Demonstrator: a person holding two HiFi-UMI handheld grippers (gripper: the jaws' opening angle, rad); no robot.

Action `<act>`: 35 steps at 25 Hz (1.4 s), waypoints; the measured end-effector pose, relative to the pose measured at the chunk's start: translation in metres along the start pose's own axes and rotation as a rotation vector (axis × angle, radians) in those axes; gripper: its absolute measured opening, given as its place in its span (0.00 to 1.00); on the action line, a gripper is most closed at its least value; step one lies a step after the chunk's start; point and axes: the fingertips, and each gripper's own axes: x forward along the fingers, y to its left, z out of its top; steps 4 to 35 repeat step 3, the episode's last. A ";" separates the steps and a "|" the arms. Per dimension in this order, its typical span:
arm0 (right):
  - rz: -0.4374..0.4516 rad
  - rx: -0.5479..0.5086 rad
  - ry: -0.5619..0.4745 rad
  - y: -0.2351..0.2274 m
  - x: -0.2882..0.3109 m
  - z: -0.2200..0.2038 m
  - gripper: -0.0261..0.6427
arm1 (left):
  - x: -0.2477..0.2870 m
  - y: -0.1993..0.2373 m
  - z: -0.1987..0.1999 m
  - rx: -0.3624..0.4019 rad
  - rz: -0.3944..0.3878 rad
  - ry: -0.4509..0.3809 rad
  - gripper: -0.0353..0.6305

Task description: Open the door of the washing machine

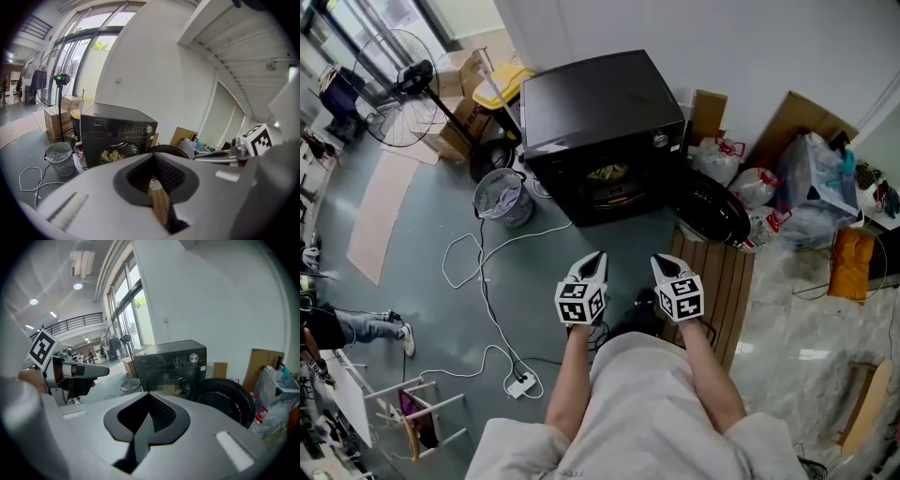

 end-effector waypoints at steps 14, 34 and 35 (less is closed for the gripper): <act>0.000 0.004 -0.002 -0.003 0.001 0.001 0.04 | 0.003 0.000 0.001 -0.005 -0.003 -0.004 0.14; 0.000 0.004 -0.002 -0.003 0.001 0.001 0.04 | 0.003 0.000 0.001 -0.005 -0.003 -0.004 0.14; 0.000 0.004 -0.002 -0.003 0.001 0.001 0.04 | 0.003 0.000 0.001 -0.005 -0.003 -0.004 0.14</act>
